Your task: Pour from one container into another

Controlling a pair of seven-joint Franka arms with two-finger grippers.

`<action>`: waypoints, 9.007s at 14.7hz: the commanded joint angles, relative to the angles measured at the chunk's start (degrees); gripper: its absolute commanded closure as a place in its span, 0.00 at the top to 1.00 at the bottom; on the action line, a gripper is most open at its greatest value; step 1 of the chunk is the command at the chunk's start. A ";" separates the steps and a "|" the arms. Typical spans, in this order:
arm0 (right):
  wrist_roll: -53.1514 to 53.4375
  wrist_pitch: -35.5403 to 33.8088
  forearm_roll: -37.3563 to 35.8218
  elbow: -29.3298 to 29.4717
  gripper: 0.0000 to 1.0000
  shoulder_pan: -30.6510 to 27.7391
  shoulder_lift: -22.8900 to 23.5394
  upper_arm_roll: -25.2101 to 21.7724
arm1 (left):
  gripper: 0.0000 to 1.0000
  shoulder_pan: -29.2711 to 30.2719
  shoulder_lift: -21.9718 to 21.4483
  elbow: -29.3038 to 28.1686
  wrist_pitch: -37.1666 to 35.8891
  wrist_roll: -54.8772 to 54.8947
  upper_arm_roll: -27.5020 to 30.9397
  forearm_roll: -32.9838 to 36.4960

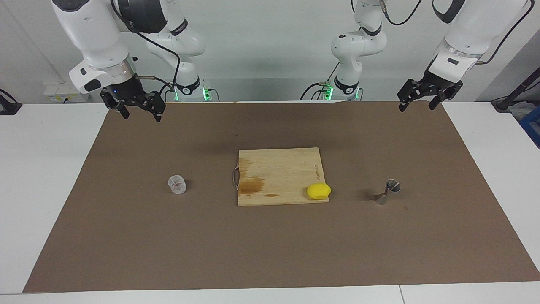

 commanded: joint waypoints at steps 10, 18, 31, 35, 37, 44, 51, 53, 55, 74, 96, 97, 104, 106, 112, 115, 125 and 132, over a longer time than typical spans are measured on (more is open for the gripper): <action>-1.19 0.59 0.00 -1.52 1.00 -0.72 -1.25 0.34 | 1.00 -1.44 -1.31 -2.08 0.88 0.74 0.47 -0.47; -1.19 0.59 0.00 -1.52 1.00 -0.72 -1.25 0.34 | 1.00 -2.33 0.79 -4.81 2.20 -4.51 0.73 -7.04; -1.19 0.59 0.00 -1.52 1.00 -0.72 -1.25 0.25 | 1.00 6.20 6.79 -15.51 27.92 -51.18 1.26 -45.27; -1.19 0.59 0.00 -1.52 1.00 -0.72 -1.25 0.34 | 1.00 7.34 7.31 -17.99 29.79 -52.96 1.35 -48.71; -1.19 0.59 0.00 -1.52 1.00 -0.72 -1.25 0.34 | 1.00 7.34 7.48 -18.08 31.72 -52.96 1.26 -48.98; -1.19 0.59 0.00 -1.52 1.00 -0.72 -1.25 0.25 | 1.00 8.04 8.89 -17.99 37.09 -51.75 1.26 -49.77; -1.19 0.59 0.00 -1.52 1.00 -0.72 -1.25 0.34 | 1.00 9.45 10.56 -18.08 37.09 -42.42 1.26 -49.95; -1.19 0.59 0.00 -1.52 1.00 -0.72 -1.25 0.34 | 1.00 10.16 10.65 -18.25 37.09 -42.32 1.26 -50.65; -1.19 0.59 0.00 -1.52 1.00 -0.72 -1.25 0.25 | 1.00 10.68 10.65 -18.61 37.26 -42.15 1.26 -50.91; -1.19 0.59 0.00 -1.52 1.00 -0.72 -1.25 0.34 | 1.00 15.26 11.00 -28.80 38.32 -57.49 1.61 -69.20; -1.19 0.59 0.00 -1.52 1.00 -0.72 -1.25 0.34 | 1.00 13.50 17.77 -25.82 29.98 -61.03 1.08 -69.20; -1.19 0.59 0.00 -1.52 1.00 -0.72 -1.25 0.34 | 1.00 13.67 17.59 -25.55 29.01 -61.30 1.08 -69.11; -1.19 0.59 0.00 -1.52 1.00 -0.72 -1.25 0.25 | 1.00 13.58 17.94 -24.76 31.11 -61.31 1.26 -69.20; -1.19 0.59 0.00 -1.52 1.00 -0.72 -1.25 0.34 | 1.00 13.93 18.12 -23.80 30.15 -61.92 1.35 -68.76; -1.19 0.59 0.00 -1.52 1.00 -0.72 -1.25 0.34 | 1.00 13.50 19.52 -22.73 35.48 -64.56 1.09 -68.67; -1.19 0.59 0.00 -1.52 1.00 -0.72 -1.25 0.25 | 1.00 13.23 20.58 -22.74 37.17 -64.38 0.91 -68.67; -1.19 0.59 0.00 -1.52 1.00 -0.72 -1.25 0.34 | 0.84 13.14 20.49 -23.62 36.65 -63.94 0.20 -69.28; -1.19 0.59 0.00 -1.52 1.00 -0.72 -1.25 0.34 | 0.75 13.41 20.49 -23.70 36.30 -64.29 0.12 -69.29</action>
